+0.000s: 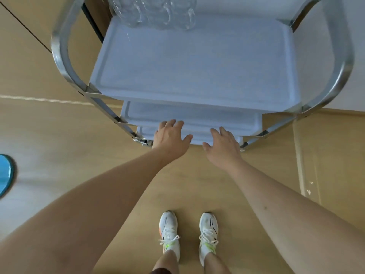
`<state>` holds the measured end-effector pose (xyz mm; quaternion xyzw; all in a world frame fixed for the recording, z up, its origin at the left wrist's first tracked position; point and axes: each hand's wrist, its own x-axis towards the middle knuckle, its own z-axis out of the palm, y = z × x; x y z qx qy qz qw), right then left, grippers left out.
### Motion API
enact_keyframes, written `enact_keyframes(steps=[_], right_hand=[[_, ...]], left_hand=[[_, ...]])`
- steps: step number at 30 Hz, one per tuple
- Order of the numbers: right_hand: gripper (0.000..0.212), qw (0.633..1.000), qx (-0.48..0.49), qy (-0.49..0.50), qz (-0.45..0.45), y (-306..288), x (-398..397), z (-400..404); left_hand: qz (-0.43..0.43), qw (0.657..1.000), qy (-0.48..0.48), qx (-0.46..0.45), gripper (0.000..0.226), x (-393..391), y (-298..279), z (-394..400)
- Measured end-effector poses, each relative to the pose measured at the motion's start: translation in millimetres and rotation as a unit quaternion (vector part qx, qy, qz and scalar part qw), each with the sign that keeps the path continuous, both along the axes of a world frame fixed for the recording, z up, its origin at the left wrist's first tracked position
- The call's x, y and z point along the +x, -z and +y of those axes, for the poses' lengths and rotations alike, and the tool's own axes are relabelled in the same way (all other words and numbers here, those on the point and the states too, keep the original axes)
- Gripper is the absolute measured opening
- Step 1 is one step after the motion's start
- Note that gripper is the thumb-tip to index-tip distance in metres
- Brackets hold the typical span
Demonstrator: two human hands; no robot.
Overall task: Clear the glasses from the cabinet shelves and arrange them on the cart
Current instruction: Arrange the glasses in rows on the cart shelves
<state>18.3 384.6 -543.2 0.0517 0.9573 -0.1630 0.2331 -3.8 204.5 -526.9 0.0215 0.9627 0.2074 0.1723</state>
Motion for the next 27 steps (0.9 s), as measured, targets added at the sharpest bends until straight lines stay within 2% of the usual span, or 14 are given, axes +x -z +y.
enact_keyframes(steps=[4, 8, 12, 16, 21, 27], right_hand=[[0.065, 0.998, -0.023, 0.061, -0.011, -54.3, 40.8, 14.8], [0.065, 0.993, -0.032, 0.110, 0.021, -103.1, 69.6, 36.7], [0.063, 0.981, -0.049, 0.175, 0.068, -143.0, 93.4, 65.5], [0.054, 0.963, -0.035, 0.237, 0.124, -175.7, 122.8, 105.1], [0.062, 0.944, 0.021, 0.297, 0.140, -204.6, 168.4, 171.9], [0.064, 0.903, 0.036, 0.397, 0.162, -229.9, 221.3, 263.0]], left_hand=[[0.003, 0.997, 0.077, -0.007, 0.062, 22.1, -58.8, 13.8], [0.036, 0.996, 0.081, 0.024, 0.061, 30.5, -109.3, 39.2], [0.046, 0.988, 0.145, 0.030, 0.062, 39.8, -148.9, 81.5], [0.080, 0.973, 0.213, 0.039, 0.061, 49.5, -184.7, 137.7], [0.114, 0.949, 0.289, 0.060, 0.057, 69.6, -218.7, 226.9], [0.136, 0.907, 0.392, 0.073, 0.061, 106.3, -237.1, 345.1]])
